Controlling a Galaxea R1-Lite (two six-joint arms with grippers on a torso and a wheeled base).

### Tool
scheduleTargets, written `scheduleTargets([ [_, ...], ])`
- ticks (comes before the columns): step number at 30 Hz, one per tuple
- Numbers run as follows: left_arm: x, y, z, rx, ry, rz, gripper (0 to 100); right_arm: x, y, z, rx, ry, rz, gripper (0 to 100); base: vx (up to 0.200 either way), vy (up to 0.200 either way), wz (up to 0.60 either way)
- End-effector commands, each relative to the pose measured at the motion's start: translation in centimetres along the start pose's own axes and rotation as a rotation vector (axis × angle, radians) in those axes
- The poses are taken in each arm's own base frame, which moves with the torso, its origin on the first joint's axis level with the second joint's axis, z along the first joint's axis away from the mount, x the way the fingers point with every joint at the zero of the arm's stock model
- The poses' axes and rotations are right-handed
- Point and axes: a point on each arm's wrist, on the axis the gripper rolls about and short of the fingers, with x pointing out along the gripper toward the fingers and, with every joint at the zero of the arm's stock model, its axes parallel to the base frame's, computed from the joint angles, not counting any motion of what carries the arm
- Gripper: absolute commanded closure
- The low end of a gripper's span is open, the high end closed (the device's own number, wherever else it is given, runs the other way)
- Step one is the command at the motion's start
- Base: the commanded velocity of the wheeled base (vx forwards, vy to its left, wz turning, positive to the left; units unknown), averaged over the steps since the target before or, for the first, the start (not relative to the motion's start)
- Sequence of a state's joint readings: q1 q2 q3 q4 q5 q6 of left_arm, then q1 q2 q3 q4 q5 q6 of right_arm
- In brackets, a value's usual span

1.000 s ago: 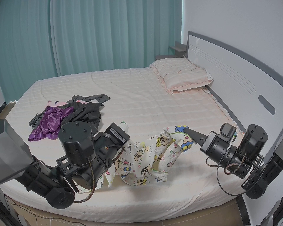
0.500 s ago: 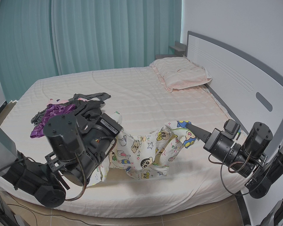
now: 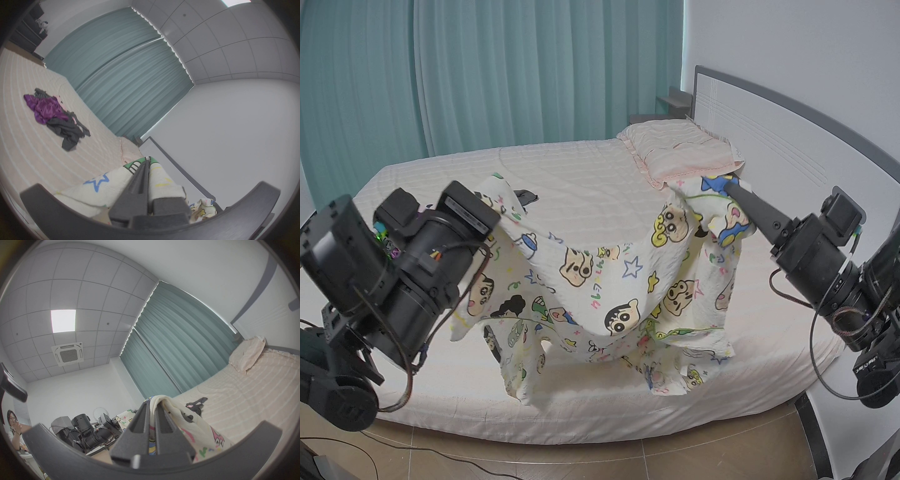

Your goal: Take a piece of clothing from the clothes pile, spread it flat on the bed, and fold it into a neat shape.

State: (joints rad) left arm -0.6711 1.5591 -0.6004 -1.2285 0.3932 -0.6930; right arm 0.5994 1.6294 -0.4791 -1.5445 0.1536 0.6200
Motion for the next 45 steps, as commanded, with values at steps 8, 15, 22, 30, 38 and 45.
scheduleTargets([
  [8, -2.2, -0.5, 4.2, 0.054, -0.028, 0.038, 100, -0.4, 4.2, 5.6, -0.024, -0.081, 0.093, 100, 0.000, 0.000, 0.00],
  [15, 0.4, 2.2, 3.3, 0.072, -0.009, 0.160, 100, 1.7, 1.2, 5.9, -0.039, -0.061, 0.017, 100, 0.000, 0.000, 0.00],
  [22, 4.1, 5.1, 0.3, 0.020, 0.038, 0.259, 100, 5.4, -5.2, 2.8, -0.032, 0.005, -0.119, 100, 0.000, 0.000, 0.00],
  [30, 8.0, 8.3, -2.5, 0.021, 0.093, 0.311, 100, 8.0, -9.4, 1.3, -0.011, -0.008, -0.196, 100, 0.100, 0.000, 0.00],
  [38, 10.0, 10.1, -3.5, 0.026, 0.089, 0.344, 100, 8.3, -10.8, 1.0, -0.006, -0.013, -0.222, 100, 0.200, 0.000, 0.00],
  [45, 10.7, 11.6, -4.7, 0.035, 0.111, 0.379, 100, 8.0, -11.7, 1.2, -0.010, -0.015, -0.247, 100, 0.200, 0.000, 0.00],
])
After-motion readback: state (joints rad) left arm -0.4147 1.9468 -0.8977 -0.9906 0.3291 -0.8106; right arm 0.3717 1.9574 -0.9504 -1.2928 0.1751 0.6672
